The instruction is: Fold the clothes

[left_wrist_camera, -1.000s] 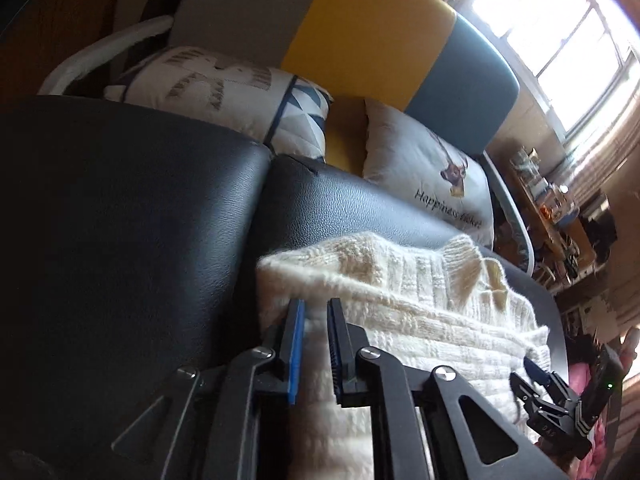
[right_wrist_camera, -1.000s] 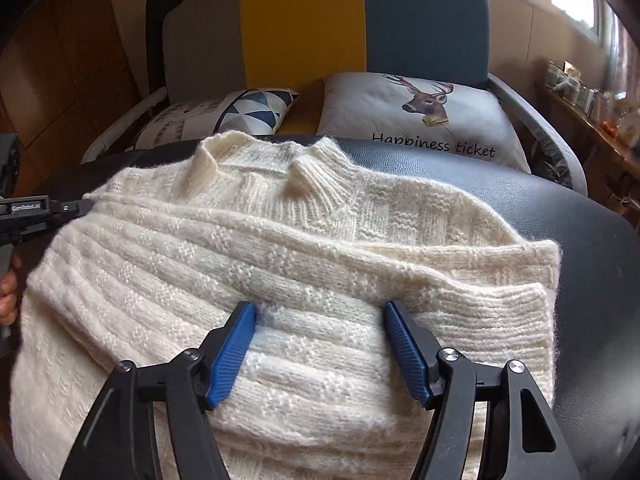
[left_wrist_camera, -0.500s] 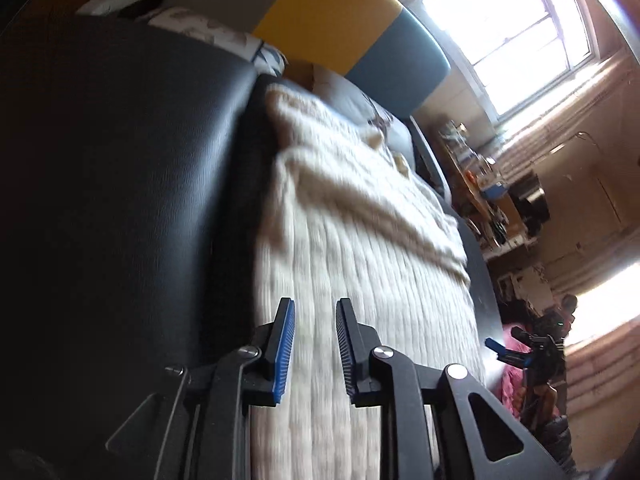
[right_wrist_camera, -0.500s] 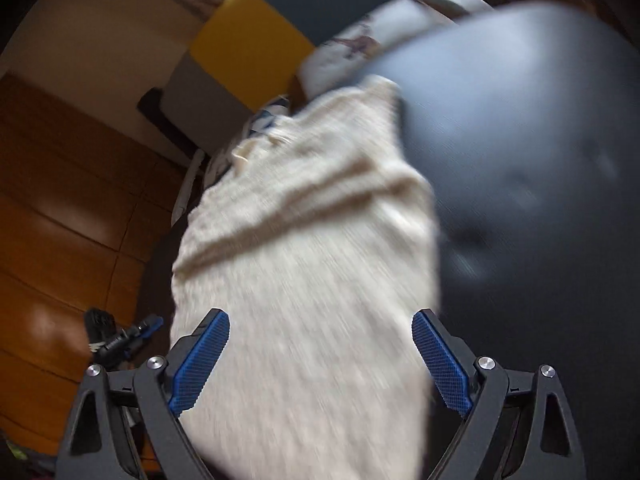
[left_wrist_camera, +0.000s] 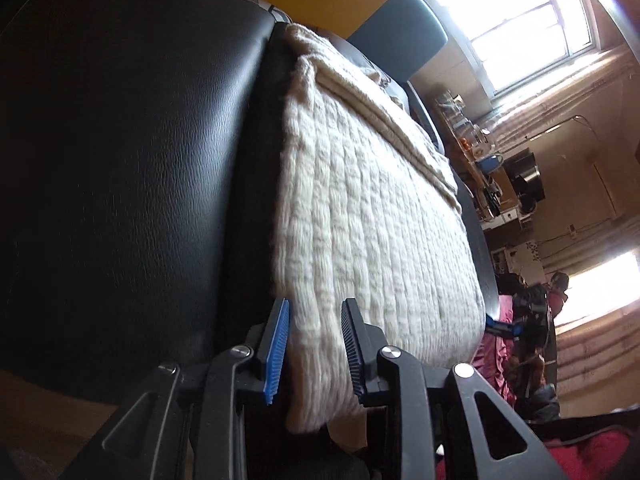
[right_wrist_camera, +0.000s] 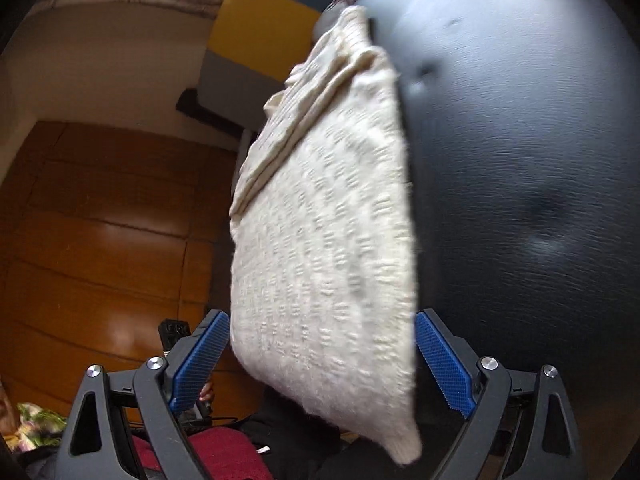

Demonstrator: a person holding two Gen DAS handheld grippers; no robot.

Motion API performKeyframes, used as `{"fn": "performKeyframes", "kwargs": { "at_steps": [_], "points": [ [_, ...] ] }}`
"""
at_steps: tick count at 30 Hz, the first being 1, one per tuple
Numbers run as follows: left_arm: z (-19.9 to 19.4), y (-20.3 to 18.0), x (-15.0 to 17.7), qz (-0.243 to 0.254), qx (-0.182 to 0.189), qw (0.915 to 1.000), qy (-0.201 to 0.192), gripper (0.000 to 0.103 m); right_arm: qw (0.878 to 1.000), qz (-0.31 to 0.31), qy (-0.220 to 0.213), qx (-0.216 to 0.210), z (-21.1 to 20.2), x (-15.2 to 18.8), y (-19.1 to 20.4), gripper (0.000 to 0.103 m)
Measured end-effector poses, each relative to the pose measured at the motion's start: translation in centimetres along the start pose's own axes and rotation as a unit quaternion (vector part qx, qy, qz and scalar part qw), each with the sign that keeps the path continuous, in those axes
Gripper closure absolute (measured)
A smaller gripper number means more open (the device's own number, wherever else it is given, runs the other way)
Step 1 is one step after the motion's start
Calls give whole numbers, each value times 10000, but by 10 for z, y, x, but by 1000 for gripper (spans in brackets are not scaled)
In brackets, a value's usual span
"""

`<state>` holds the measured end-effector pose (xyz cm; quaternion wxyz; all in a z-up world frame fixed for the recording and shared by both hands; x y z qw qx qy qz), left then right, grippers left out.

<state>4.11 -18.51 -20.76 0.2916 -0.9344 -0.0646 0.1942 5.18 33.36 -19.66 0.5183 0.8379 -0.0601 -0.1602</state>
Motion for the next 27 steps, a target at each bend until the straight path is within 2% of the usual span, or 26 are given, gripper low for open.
{"fn": "performKeyframes", "kwargs": {
  "at_steps": [1, 9, 13, 18, 22, 23, 24, 25, 26, 27],
  "points": [
    [-1, 0, 4, 50, 10, 10000, -24, 76, 9999, -90, 73, 8, 7, -1, 4, 0],
    [-1, -3, 9, 211, 216, 9995, -37, 73, 9983, -390, 103, 432, 27, 0, 15, 0],
    [3, -7, 10, 63, 509, 9987, 37, 73, 9972, -542, 58, 506, 31, 0, 16, 0],
    [9, -17, 10, 93, 280, 9996, -39, 73, 9931, -904, 291, 687, 38, 1, 19, 0],
    [12, -18, 8, 163, -181, 9997, -43, 93, 9939, -878, 296, 601, 36, -1, 16, 0],
    [12, -18, 8, 186, -289, 9994, -53, 93, 9932, -879, 285, 702, 34, 0, 15, 3],
    [11, -20, 8, 233, -363, 9990, -79, 94, 9908, -929, 268, 942, 28, 3, 13, 16],
    [12, -22, 8, 306, -439, 9985, -97, 94, 9876, -983, 248, 1202, 23, 6, 11, 41],
    [13, -25, 8, 369, -497, 9980, -111, 95, 9841, -999, 228, 1452, 19, 8, 7, 63],
    [14, -26, 8, 382, -454, 9982, -98, 95, 9852, -840, 256, 1472, 18, 10, 0, 92]
  ]
}}
Point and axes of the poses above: each gripper's, at about its wrist camera, not at the fingertips, and z roughly the way its jaws point, y to its left, x to its underside, the point moved 5 cm from there along z, roughly the way its jaws point, and after that the axes turned 5 degrees about -x, right-handed, at the moved point
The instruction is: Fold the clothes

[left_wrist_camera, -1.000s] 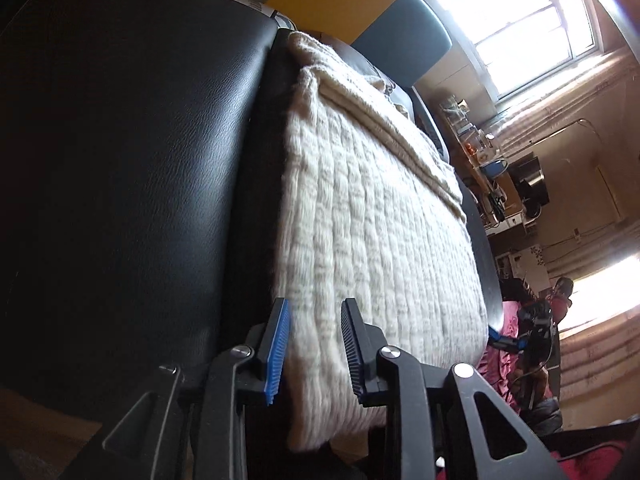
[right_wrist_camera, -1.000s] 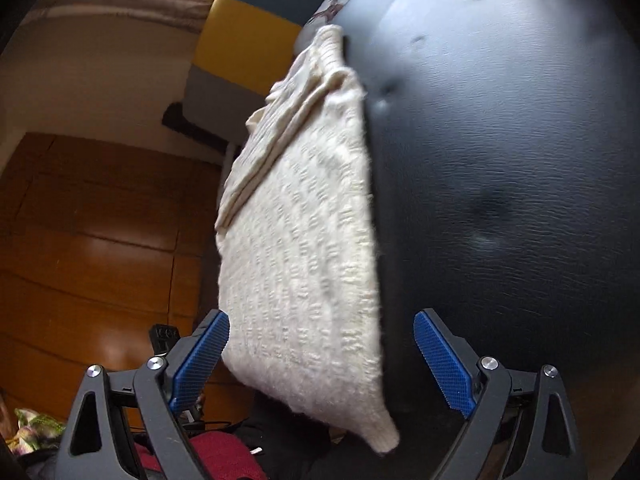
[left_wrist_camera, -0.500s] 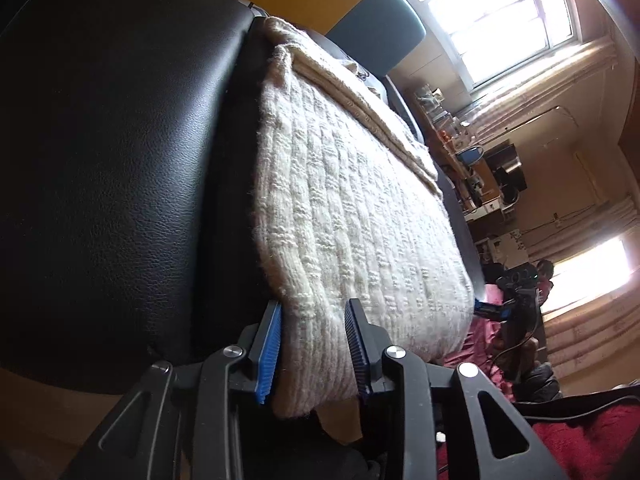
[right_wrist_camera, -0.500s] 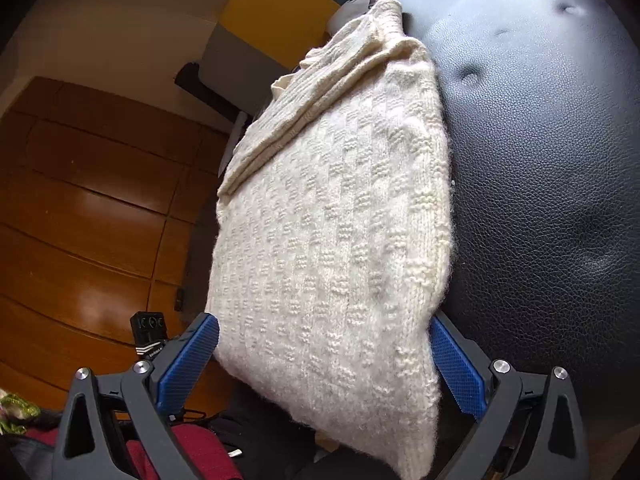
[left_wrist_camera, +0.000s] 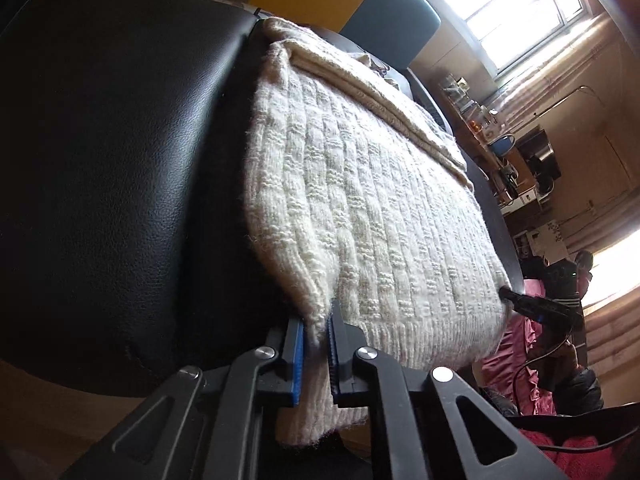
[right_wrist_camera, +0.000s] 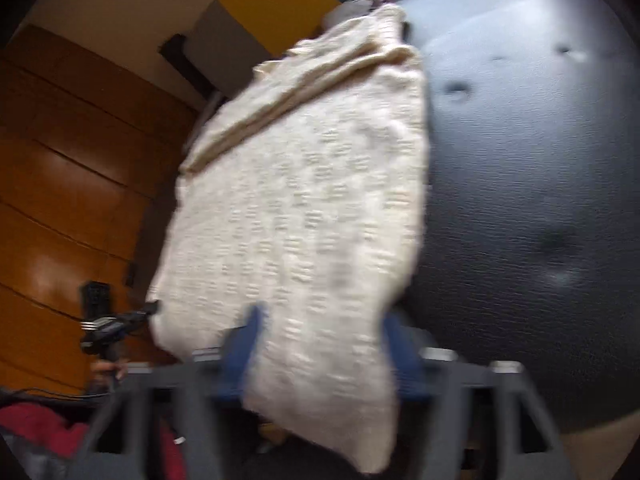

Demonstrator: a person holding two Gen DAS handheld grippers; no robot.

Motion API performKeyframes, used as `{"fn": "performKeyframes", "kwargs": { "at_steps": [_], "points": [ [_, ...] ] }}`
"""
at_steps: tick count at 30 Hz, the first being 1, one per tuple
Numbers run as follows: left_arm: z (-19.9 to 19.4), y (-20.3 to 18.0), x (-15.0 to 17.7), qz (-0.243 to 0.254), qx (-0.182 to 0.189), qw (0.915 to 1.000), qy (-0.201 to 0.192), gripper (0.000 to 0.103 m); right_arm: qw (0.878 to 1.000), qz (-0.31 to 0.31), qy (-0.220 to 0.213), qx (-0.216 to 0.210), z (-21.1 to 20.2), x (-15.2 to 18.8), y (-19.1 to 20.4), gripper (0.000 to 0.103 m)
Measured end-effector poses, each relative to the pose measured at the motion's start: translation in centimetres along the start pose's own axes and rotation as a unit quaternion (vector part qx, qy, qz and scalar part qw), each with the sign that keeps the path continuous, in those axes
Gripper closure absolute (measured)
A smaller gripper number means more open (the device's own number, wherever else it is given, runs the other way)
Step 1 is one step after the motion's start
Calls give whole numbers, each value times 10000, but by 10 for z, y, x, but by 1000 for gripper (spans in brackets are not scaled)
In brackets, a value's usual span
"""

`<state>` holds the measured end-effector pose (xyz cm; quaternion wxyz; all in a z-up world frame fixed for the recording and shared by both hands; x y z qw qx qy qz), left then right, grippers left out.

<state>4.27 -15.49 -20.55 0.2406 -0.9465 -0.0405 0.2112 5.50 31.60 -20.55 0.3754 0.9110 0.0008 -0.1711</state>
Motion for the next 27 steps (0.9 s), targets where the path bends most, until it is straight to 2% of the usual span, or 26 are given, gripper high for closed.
{"fn": "performKeyframes", "kwargs": {
  "at_steps": [4, 7, 11, 15, 18, 22, 27],
  "points": [
    [-1, -5, 2, 344, -86, 9994, -42, 95, 9999, 45, -148, -12, -2, 7, -6, 92],
    [-5, -6, 5, 276, 229, 9993, 77, 95, 9998, 36, -194, -80, -5, 9, -6, 92],
    [-18, -7, 15, 242, 604, 9978, 92, 95, 9988, -99, -107, -468, -11, 14, 8, 92],
    [-34, -5, 30, 124, 957, 9953, 115, 95, 9978, -74, 107, -643, -14, 27, 15, 92],
    [-46, -8, 31, 55, 1318, 9912, 79, 95, 9962, 12, 64, -869, -21, 31, 21, 92],
    [-64, -19, 3, -8, 1810, 9832, -250, 95, 9931, 7, -165, -1158, -32, 15, 36, 92],
    [-82, -42, -63, 201, 2305, 9695, -802, 95, 9875, -106, -565, -1468, -38, -32, 61, 92]
  ]
}}
Point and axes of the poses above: each gripper's, at about its wrist camera, not at the fingertips, and z roughly the way its jaws point, y to its left, x to its underside, the point moved 5 cm from there along z, roughly the way its jaws point, and after that the axes turned 5 degrees about -x, right-handed, at the moved point
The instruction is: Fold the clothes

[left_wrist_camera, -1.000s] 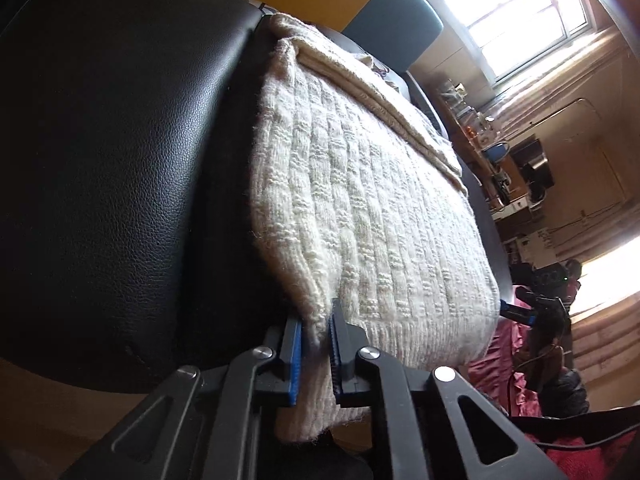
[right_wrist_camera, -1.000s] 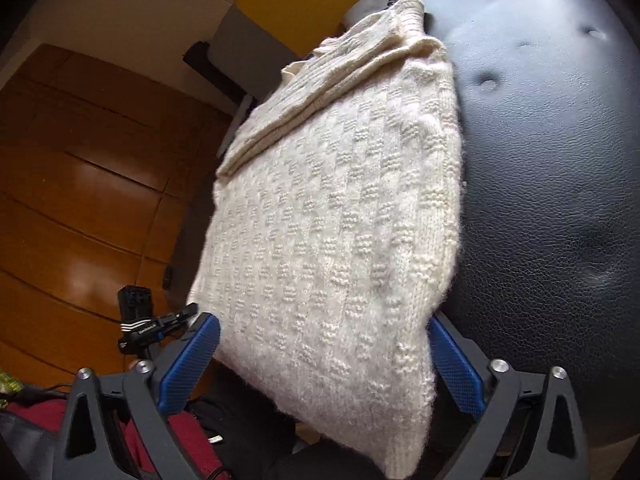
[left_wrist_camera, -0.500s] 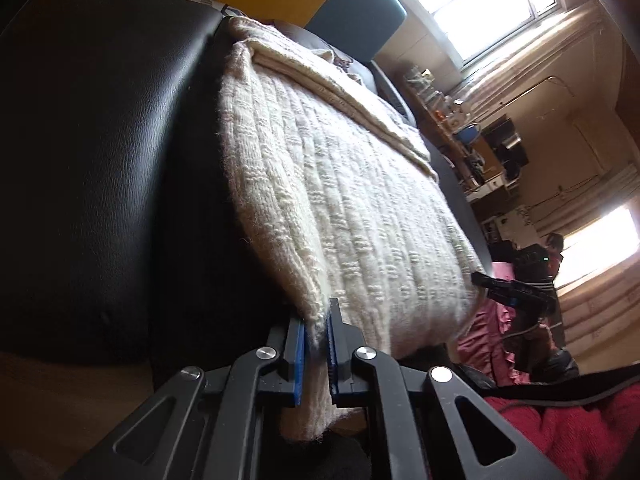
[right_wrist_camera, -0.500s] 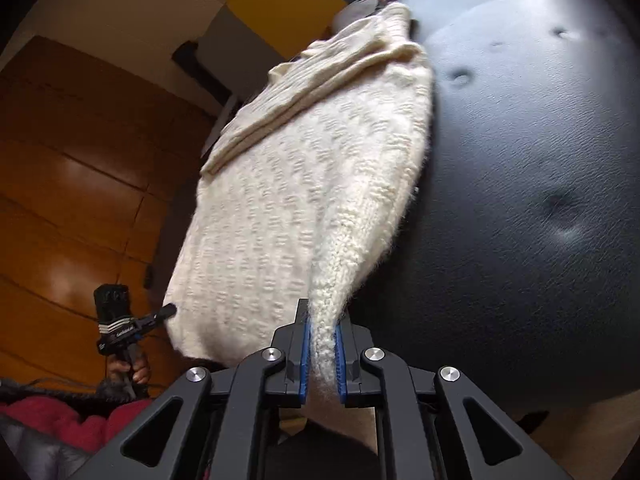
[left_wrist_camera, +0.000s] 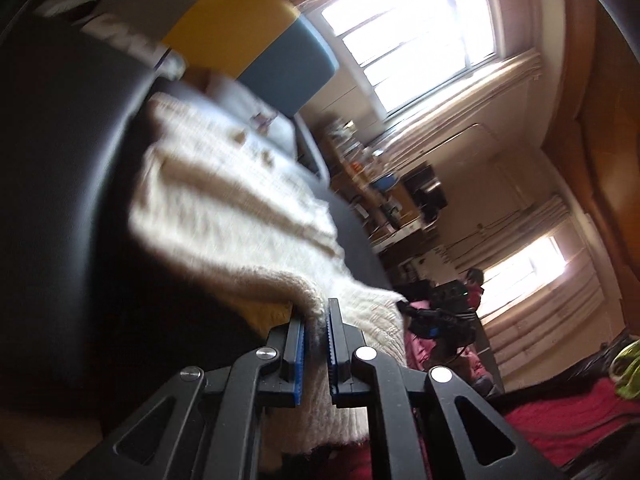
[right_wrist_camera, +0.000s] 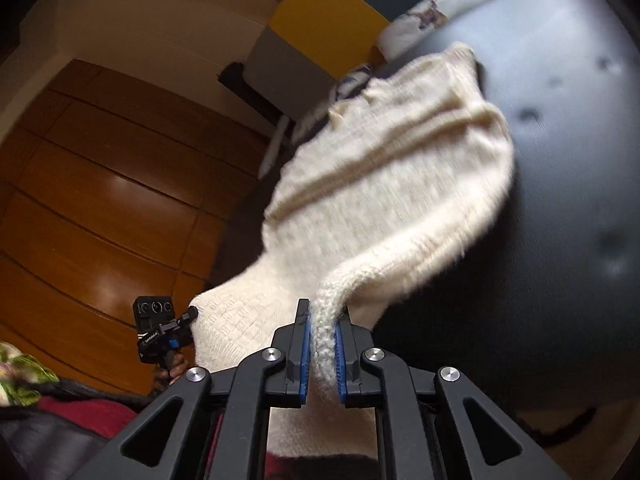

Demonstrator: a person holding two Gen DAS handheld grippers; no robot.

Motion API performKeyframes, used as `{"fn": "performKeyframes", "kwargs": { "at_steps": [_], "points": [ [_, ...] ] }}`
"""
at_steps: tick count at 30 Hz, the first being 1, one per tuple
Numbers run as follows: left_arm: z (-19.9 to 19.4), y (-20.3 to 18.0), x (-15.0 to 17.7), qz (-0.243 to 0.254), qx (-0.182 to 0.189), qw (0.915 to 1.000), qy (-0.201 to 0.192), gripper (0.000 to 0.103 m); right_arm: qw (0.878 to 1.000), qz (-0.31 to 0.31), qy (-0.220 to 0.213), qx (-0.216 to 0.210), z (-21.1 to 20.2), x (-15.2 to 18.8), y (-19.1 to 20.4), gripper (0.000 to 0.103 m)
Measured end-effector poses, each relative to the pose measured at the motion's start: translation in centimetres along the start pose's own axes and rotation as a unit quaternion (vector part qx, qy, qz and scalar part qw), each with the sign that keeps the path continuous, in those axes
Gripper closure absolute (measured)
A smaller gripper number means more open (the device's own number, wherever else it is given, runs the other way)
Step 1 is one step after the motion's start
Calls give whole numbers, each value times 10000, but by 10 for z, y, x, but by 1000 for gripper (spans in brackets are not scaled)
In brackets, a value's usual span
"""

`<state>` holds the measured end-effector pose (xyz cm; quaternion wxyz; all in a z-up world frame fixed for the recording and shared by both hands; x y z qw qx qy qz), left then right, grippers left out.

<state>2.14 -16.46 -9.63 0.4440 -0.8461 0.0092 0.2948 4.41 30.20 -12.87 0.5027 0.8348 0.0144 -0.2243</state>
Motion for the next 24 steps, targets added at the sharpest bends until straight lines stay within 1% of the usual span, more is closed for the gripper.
{"fn": "performKeyframes", "kwargs": {
  "at_steps": [2, 5, 6, 8, 9, 11, 12, 14, 15, 17, 18, 22, 24],
  "points": [
    [10, -4, -36, 74, 121, 9997, -218, 95, 9998, -75, -149, -56, 6, -25, 6, 92],
    [32, 9, -94, -84, 116, 9982, -580, 95, 9991, -101, -391, -109, 15, -76, 0, 92],
    [42, 18, -113, -196, 27, 9974, -686, 95, 9989, -47, -454, -81, 22, -94, -7, 92],
    [67, 47, -151, -593, -121, 9949, -807, 95, 9984, 77, -561, -4, 36, -130, -22, 92],
    [81, 63, -165, -732, -292, 9936, -805, 95, 9982, 202, -548, 123, 45, -144, -37, 92],
    [114, 102, -184, -1003, -819, 9896, -622, 95, 9969, 450, -520, 376, 63, -171, -66, 92],
    [130, 121, -181, -1178, -990, 9873, -395, 95, 9959, 577, -480, 506, 72, -182, -81, 92],
    [159, 157, -173, -1499, -1309, 9800, 34, 96, 9930, 843, -231, 796, 88, -182, -114, 92],
    [164, 162, -164, -1504, -1317, 9798, 69, 96, 9915, 954, -158, 869, 94, -181, -127, 95],
    [157, 159, -150, -1468, -1171, 9822, 40, 96, 9926, 1012, -311, 590, 89, -172, -131, 95],
    [153, 157, -143, -1448, -1110, 9832, 35, 96, 9935, 941, -278, 578, 84, -164, -128, 95],
    [129, 140, -102, -1380, -1211, 9828, 197, 96, 9946, 898, -115, 512, 67, -125, -117, 95],
    [120, 132, -85, -1475, -1225, 9811, 268, 96, 9945, 914, -61, 515, 58, -106, -111, 95]
  ]
}}
Point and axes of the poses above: each gripper's, at about its wrist camera, not at the fingertips, and z roughly the way its jaws point, y to its left, x to its underside, the point moved 5 cm from there along z, roughly the way its jaws point, and after that the axes turned 5 degrees about -x, right-handed, at the moved point
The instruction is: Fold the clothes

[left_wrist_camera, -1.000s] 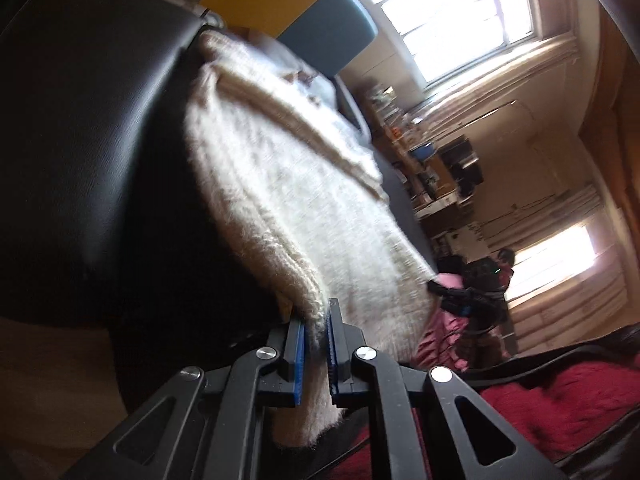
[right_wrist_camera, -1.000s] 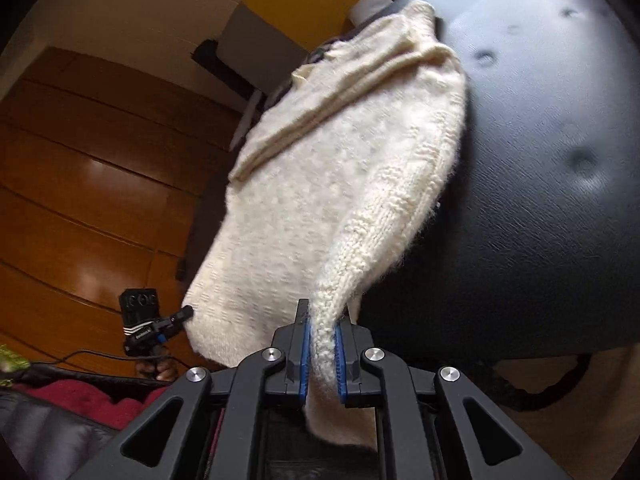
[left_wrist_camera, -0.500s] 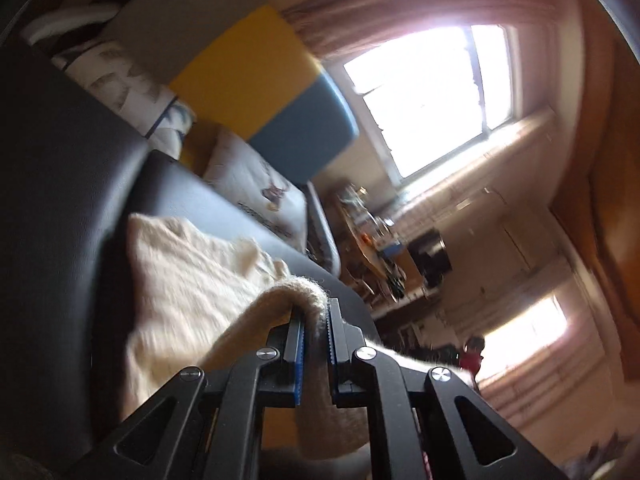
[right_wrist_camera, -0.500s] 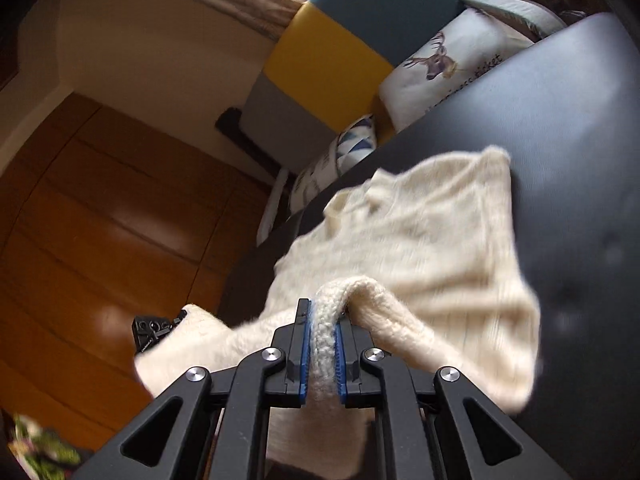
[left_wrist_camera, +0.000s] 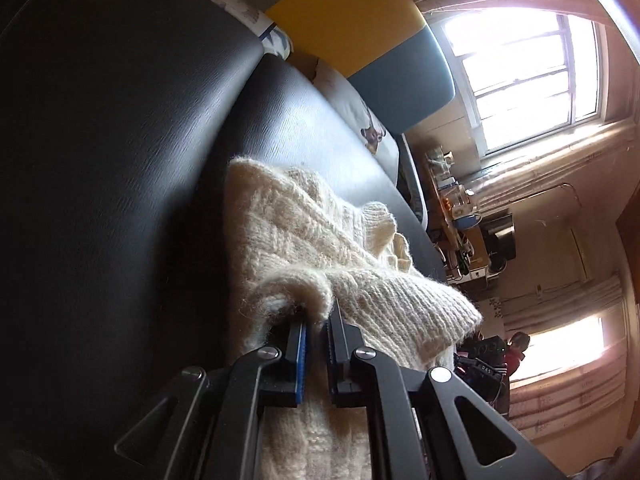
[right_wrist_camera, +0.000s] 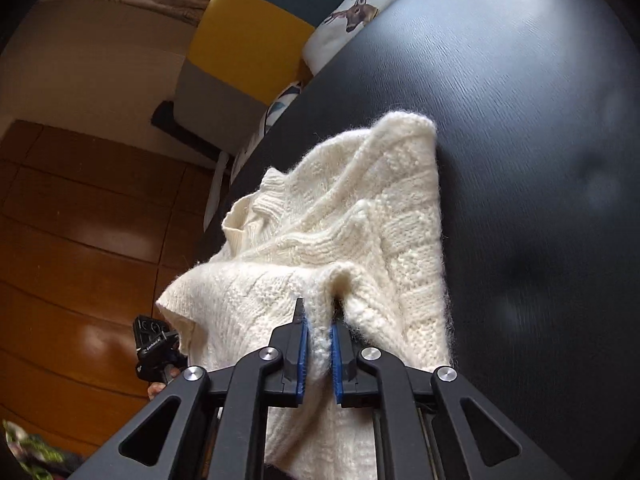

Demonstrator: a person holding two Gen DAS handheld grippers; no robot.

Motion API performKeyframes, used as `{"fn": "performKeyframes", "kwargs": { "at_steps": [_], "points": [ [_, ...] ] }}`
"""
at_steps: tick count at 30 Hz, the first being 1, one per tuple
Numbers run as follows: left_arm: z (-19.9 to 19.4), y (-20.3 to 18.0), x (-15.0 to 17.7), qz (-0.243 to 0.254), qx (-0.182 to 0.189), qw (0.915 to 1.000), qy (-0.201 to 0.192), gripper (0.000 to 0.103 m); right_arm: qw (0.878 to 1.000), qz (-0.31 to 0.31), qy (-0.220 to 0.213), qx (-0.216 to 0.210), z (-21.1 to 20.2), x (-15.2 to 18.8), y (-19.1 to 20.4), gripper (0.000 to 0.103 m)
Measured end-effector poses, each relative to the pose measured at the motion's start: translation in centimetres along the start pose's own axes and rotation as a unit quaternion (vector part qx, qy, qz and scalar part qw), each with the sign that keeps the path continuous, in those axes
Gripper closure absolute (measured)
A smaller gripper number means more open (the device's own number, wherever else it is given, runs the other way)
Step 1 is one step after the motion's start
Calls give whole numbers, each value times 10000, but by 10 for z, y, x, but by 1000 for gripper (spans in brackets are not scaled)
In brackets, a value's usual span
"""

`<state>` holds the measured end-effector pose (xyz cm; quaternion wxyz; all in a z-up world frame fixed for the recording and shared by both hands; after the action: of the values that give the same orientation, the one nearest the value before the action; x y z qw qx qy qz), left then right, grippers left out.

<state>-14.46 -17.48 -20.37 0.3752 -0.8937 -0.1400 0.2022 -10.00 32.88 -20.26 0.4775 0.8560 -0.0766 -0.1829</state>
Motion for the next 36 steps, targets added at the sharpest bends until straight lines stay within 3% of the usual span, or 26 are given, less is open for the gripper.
{"fn": "performKeyframes", "kwargs": {
  "at_steps": [5, 7, 9, 11, 12, 14, 16, 18, 22, 27, 29, 30, 34, 36],
  "points": [
    [-21, -17, 10, -201, 206, 9996, 20, 95, 9994, -253, 26, 237, -12, 12, 23, 87],
    [-33, -30, -2, -293, 602, 9976, -161, 94, 9996, -243, -88, 129, -15, 2, 35, 87],
    [-37, -36, -17, -451, 693, 9960, -353, 94, 9995, -139, -266, 60, -18, -11, 44, 87],
    [-31, -38, -31, -662, 743, 9943, -390, 91, 9988, 310, -380, -61, -14, -25, 41, 80],
    [-24, -33, -36, -825, 564, 9941, -415, 87, 9972, 603, -418, -113, -10, -32, 36, 57],
    [-9, -22, -44, -937, 193, 9946, -392, 87, 9925, 1016, -668, -100, -7, -43, 23, 21],
    [2, -10, -44, -1230, 40, 9921, -248, 87, 9830, 1510, -889, -557, -4, -49, 14, 5],
    [9, -2, -43, -1448, 65, 9893, -132, 86, 9790, 1662, -886, -774, -7, -47, 14, 2],
    [-15, -1, -42, -1348, 193, 9897, -434, 83, 9872, 1109, -573, -997, -19, -33, 29, 0],
    [-50, -5, -28, -1146, 302, 9900, -767, 82, 9895, 394, 511, -1295, -5, 7, 55, 0],
    [-57, -8, -16, -988, 318, 9916, -771, 82, 9901, 225, 503, -1291, 4, 12, 60, 0],
    [-56, -10, -9, -877, 220, 9931, -740, 82, 9902, 160, 429, -1319, 8, 12, 62, 0],
    [-41, -19, 13, -461, -137, 9976, -491, 82, 9803, 161, -767, -1813, 5, -24, 75, 0],
    [-40, -22, 21, -249, -314, 9983, -433, 82, 9771, 193, -1215, -1738, 3, -38, 76, 0]
  ]
}}
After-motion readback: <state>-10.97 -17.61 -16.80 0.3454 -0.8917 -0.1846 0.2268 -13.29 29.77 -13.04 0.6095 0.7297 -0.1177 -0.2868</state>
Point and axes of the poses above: each gripper's, at about its wrist camera, not at the fingertips, and z roughly the way its jaws point, y to its left, x to its underside, the point moved 5 cm from there along z, roughly the way its jaws point, and after that the axes turned 5 degrees about -x, right-handed, at the moved point
